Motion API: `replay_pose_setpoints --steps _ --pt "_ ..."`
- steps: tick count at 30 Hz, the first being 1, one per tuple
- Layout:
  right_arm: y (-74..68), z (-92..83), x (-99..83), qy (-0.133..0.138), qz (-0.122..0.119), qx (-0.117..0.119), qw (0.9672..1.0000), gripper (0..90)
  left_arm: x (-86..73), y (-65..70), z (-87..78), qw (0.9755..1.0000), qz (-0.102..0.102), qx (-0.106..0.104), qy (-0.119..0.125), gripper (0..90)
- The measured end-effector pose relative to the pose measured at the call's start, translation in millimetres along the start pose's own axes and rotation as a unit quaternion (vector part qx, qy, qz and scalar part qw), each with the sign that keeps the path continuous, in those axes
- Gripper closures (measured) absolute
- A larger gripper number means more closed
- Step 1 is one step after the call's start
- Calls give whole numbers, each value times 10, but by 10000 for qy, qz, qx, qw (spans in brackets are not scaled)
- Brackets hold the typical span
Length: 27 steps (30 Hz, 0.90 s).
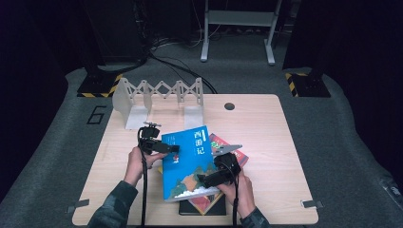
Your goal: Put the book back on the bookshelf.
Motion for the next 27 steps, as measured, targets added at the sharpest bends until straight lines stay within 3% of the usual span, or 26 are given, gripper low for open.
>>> replay_pose_setpoints --steps 13,14,16,17,23,25,27 --pt "-3 46 22 -28 41 161 9999 0 2 -18 17 9999 -76 -46 -94 0" --pt "-3 48 24 -35 23 160 9999 0 6 -8 20 9998 -164 -67 -78 0" --pt "-9 56 27 -24 66 168 9998 0 3 -18 19 9999 -109 -72 -105 0" --pt "0 61 20 -2 122 243 9996 0 3 -18 29 9997 -205 -116 -86 0" --pt "18 67 9 32 187 342 9992 0 -2 -40 34 9997 -165 -153 -122 0" --pt "15 65 15 -31 167 356 9992 0 -4 -34 44 9993 -305 -176 -102 0" --pt "14 67 18 -31 165 332 9993 0 -9 -50 49 9989 -310 -302 -171 0"
Point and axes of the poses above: each handheld gripper's, and its own axes: z roughly forward along the jaws, x roughly out of its top, y roughly to its right, the point moved 4 cm from there along z, roughly forward along the jaws, and after that the axes turned 14 degrees about x, right-handed, at the moved point
